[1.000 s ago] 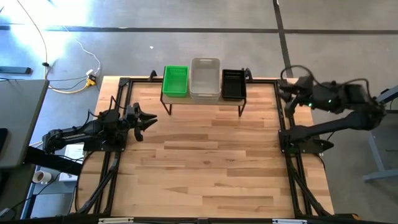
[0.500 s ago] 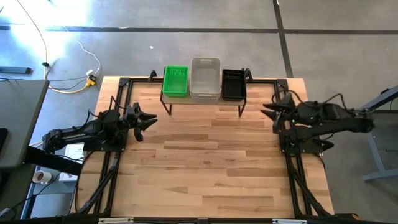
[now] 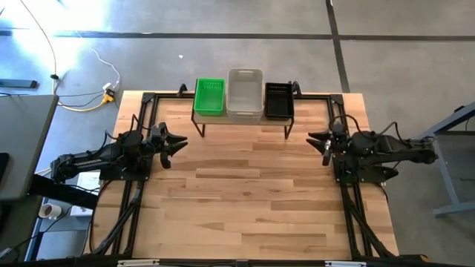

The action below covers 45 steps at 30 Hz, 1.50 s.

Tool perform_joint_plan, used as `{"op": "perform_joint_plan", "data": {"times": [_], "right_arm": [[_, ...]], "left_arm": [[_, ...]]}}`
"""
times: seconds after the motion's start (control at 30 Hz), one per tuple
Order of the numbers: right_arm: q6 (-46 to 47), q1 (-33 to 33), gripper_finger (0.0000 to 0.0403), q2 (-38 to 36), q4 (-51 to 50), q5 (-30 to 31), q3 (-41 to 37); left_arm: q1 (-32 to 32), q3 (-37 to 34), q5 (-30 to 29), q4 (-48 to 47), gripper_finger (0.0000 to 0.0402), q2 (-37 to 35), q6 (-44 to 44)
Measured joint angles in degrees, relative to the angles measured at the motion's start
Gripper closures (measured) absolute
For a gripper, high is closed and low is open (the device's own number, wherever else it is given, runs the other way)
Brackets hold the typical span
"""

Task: Stack baskets on shelf by color
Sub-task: Return to Home Position

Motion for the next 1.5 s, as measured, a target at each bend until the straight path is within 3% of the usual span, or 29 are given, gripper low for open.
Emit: {"op": "perform_joint_plan", "data": {"times": [0.23,0.67,1.5], "right_arm": [[-0.9,0.0,0.0284,-9.0,4.0,-2.9,-5.2],[-1.1,0.2,0.0284,-9.0,21.1,-5.2,-17.5],[-2.6,0.2,0.0284,-8.1,22.0,-5.9,-17.7]], "left_arm": [[0.0,0.0,0.0,0.0,0.0300,0.0,0.0],[0.0,0.0,0.2,0.0,0.0300,-0.1,0.0],[0.0,0.0,0.2,0.0,0.0300,-0.1,0.0]]}}
